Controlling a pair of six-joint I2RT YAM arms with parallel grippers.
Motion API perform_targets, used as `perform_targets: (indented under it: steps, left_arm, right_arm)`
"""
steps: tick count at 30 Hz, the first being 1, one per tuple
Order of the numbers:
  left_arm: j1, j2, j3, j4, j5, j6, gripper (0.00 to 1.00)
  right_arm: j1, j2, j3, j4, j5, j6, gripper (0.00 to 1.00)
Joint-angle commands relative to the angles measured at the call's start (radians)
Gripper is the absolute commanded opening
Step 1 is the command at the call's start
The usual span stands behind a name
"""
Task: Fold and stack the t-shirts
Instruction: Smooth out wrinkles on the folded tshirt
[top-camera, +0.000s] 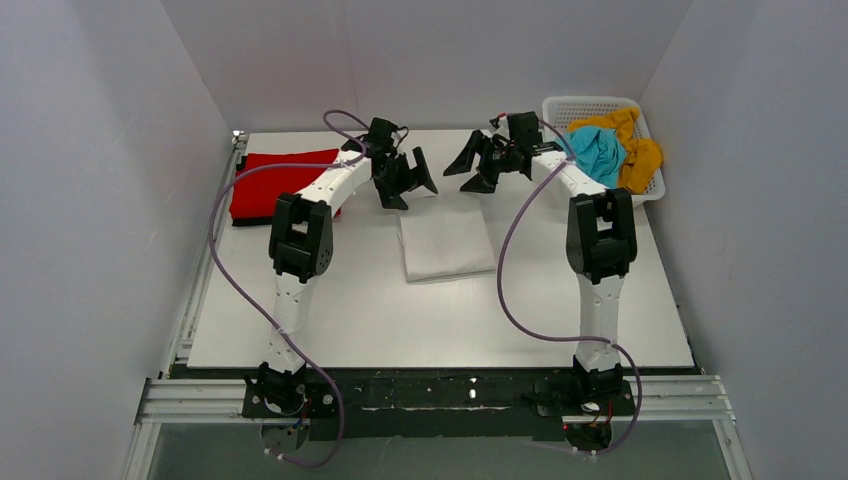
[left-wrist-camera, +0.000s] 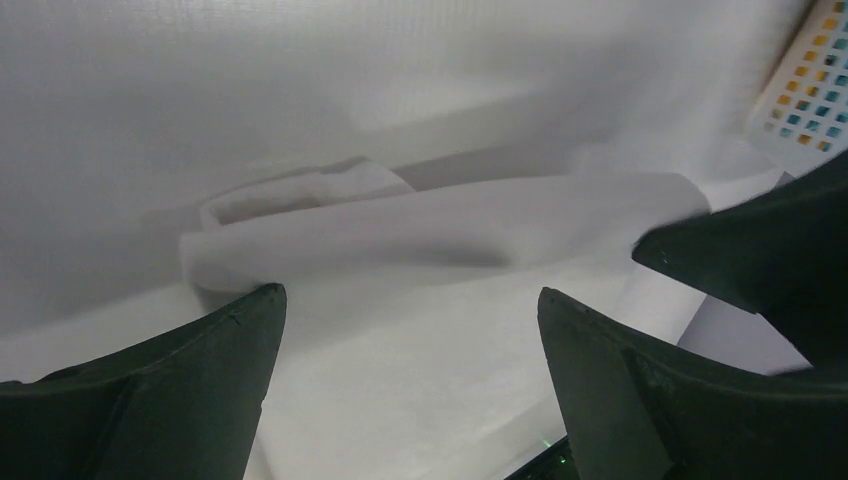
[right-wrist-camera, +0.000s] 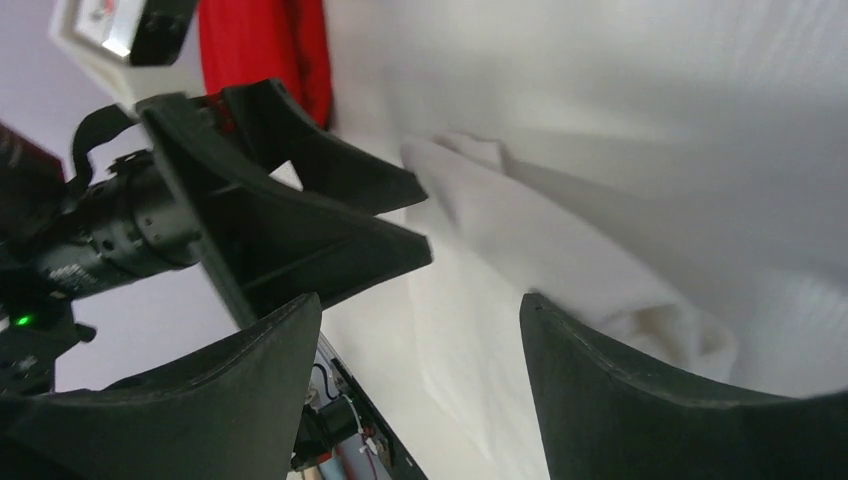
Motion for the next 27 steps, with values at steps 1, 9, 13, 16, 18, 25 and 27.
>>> perform_targets:
  steps: [1, 9, 13, 16, 18, 25, 27]
  left_arm:
    - [0.006, 0.045, -0.032, -0.028, 0.037, 0.029, 0.98]
    - [0.009, 0.142, -0.052, -0.091, 0.014, 0.068, 0.98]
    - [0.009, 0.089, -0.070, -0.108, -0.010, 0.098, 0.98]
    - [0.009, 0.011, -0.049, -0.157, -0.058, 0.128, 0.98]
    - [0.009, -0.050, -0.034, -0.185, -0.080, 0.136, 0.98]
    - [0.009, -0.327, -0.219, -0.281, -0.257, 0.106, 0.98]
    - [0.009, -0.395, -0.328, -0.251, -0.271, 0.084, 0.98]
  right_arm:
    - [-0.019, 0.151, 0.074, 0.019, -0.033, 0.052, 0.80]
    - [-0.027, 0.319, 0.177, -0.082, -0.029, 0.049, 0.78]
    - [-0.029, 0.271, 0.215, -0.169, 0.037, -0.013, 0.78]
    - [-0.031, 0.207, 0.287, -0.266, 0.048, -0.059, 0.79]
    - [-0.032, 0.147, 0.312, -0.284, 0.051, -0.068, 0.80]
    - [-0.030, -0.232, 0.036, -0.290, 0.336, -0.125, 0.86]
    - [-0.030, -0.361, -0.104, -0.250, 0.423, -0.126, 0.87]
